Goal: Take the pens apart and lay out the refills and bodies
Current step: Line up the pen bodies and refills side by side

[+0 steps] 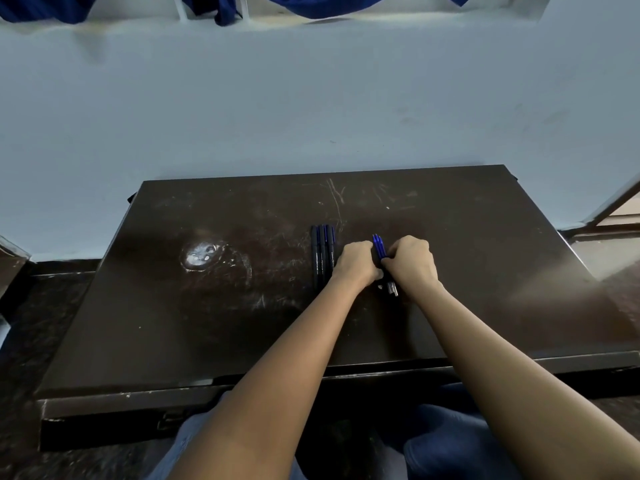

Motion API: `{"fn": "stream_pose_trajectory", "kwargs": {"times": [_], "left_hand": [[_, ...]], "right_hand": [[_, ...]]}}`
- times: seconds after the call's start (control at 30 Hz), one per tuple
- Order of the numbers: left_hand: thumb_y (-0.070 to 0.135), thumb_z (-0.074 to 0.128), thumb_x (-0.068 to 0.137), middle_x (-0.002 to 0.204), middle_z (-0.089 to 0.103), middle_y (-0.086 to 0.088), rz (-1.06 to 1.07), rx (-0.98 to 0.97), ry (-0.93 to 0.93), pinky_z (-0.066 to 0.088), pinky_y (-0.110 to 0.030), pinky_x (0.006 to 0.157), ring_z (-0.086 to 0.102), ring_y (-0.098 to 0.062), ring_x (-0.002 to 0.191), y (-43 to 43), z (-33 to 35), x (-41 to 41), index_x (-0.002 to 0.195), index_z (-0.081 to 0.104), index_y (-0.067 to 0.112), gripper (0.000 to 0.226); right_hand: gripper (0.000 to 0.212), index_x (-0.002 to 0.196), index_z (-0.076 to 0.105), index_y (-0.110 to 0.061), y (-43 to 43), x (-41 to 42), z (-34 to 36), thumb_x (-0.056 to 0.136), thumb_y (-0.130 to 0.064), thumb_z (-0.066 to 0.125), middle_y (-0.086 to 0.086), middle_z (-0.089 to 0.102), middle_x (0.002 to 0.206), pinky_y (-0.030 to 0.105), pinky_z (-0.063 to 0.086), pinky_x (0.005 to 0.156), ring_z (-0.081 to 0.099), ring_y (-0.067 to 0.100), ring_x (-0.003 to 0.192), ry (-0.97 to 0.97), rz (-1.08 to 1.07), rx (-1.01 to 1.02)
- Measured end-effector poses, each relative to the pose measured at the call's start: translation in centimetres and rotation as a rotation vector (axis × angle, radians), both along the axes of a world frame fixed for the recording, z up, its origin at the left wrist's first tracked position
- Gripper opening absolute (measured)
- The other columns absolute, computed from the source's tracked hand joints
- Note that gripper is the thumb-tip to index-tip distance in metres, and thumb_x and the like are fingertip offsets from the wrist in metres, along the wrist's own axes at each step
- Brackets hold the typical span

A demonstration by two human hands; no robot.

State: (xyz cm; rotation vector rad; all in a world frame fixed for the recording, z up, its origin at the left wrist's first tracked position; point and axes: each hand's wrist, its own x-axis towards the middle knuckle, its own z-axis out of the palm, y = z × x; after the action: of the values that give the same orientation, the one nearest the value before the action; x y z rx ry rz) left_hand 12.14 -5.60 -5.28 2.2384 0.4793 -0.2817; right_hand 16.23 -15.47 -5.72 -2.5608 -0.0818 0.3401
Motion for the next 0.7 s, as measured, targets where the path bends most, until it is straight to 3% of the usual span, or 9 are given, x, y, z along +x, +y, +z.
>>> {"fn": "stream_pose_trajectory", "kwargs": {"times": [0.2,0.33,0.7], "left_hand": [[0.017,0.075,0.076,0.126,0.054,-0.014,-0.053,0.065,-0.041,0.048,-0.044,0.095,0.057,-0.031,0.112,-0.2,-1.0,0.2,0.14,0.046,0.014,0.071],[0.016,0.076,0.075,0.117,0.053,-0.013,-0.064,0.069,-0.072,0.049,-0.045,0.093,0.059,-0.031,0.105,-0.3,-1.4,0.4,0.132,0.053,0.013,0.061],[0.021,0.073,0.079,0.121,0.05,-0.013,-0.086,0.124,-0.083,0.048,-0.042,0.094,0.057,-0.03,0.108,-0.4,-1.9,1.3,0.14,0.045,0.015,0.067]], "right_hand": [[0.021,0.096,0.072,-0.009,-0.2,0.3,-0.2,0.08,-0.004,0.059,0.015,0.066,0.1,0.035,0.053,0.07,0.066,0.035,0.088,0.0,-0.031,0.06],[0.024,0.099,0.072,-0.011,-0.2,0.4,-0.3,0.081,-0.003,0.058,0.014,0.067,0.102,0.032,0.051,0.07,0.065,0.034,0.09,0.003,-0.055,0.101],[0.022,0.096,0.071,-0.014,-0.2,0.8,-0.3,0.08,-0.004,0.06,0.012,0.068,0.102,0.032,0.05,0.07,0.065,0.031,0.092,0.019,-0.105,0.174]]}}
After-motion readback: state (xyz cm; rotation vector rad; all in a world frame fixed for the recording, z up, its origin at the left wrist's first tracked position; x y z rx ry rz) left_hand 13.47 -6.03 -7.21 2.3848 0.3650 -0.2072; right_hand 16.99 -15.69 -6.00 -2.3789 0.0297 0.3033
